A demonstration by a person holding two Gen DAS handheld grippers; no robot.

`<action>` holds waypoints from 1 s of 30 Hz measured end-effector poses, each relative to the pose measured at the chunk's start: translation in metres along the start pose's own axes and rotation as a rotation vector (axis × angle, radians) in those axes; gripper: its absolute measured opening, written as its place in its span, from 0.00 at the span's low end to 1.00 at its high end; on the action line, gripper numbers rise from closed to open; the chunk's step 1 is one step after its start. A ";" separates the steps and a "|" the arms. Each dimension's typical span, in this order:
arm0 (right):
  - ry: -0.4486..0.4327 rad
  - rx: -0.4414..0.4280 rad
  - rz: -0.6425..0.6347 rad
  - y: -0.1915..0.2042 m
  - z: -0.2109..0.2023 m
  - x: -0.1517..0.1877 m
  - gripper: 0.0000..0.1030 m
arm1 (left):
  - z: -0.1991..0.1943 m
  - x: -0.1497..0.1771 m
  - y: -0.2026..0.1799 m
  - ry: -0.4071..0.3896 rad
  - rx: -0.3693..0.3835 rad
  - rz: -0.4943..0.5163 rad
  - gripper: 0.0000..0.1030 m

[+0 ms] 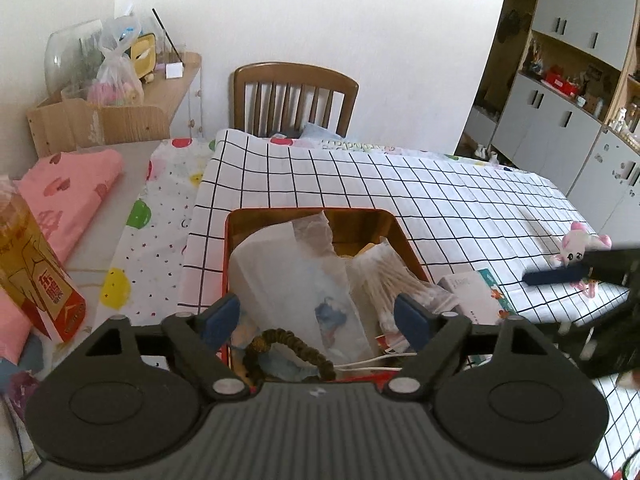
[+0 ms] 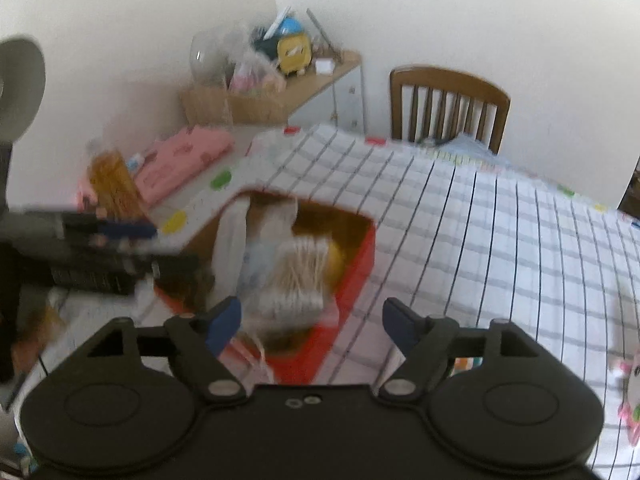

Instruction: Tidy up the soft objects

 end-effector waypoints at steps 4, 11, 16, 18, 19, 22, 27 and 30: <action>0.092 -0.015 -0.012 0.010 0.019 0.035 0.75 | -0.001 0.006 -0.002 -0.004 0.003 0.006 0.83; 0.177 -0.016 -0.052 0.030 0.049 0.066 0.75 | 0.000 0.015 -0.005 0.000 0.002 0.016 0.83; 0.190 0.003 -0.043 0.031 0.063 0.073 0.72 | 0.001 0.018 -0.006 0.000 0.005 0.017 0.83; 0.185 0.017 -0.044 0.031 0.065 0.072 0.72 | 0.001 0.018 -0.006 -0.001 0.008 0.018 0.83; 0.185 0.022 -0.050 0.031 0.066 0.072 0.72 | 0.001 0.019 -0.006 -0.002 0.007 0.019 0.83; 0.185 0.044 -0.079 0.034 0.068 0.072 0.68 | 0.001 0.018 -0.005 -0.003 0.005 0.021 0.83; 0.174 0.051 -0.094 0.038 0.065 0.073 0.58 | 0.001 0.017 -0.003 -0.003 0.011 0.007 0.83; 0.172 0.048 -0.088 0.039 0.063 0.073 0.49 | 0.001 0.016 -0.002 -0.004 0.014 -0.002 0.83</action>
Point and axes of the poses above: each gripper's, at about its wrist camera, not at the fingertips, and z roughly the way its jaws point, y to its left, x to its underside, the point moved 3 cm from there along z, roughly the way its jaws point, and after that the axes turned 13 degrees about -z, right-handed, at the moved point
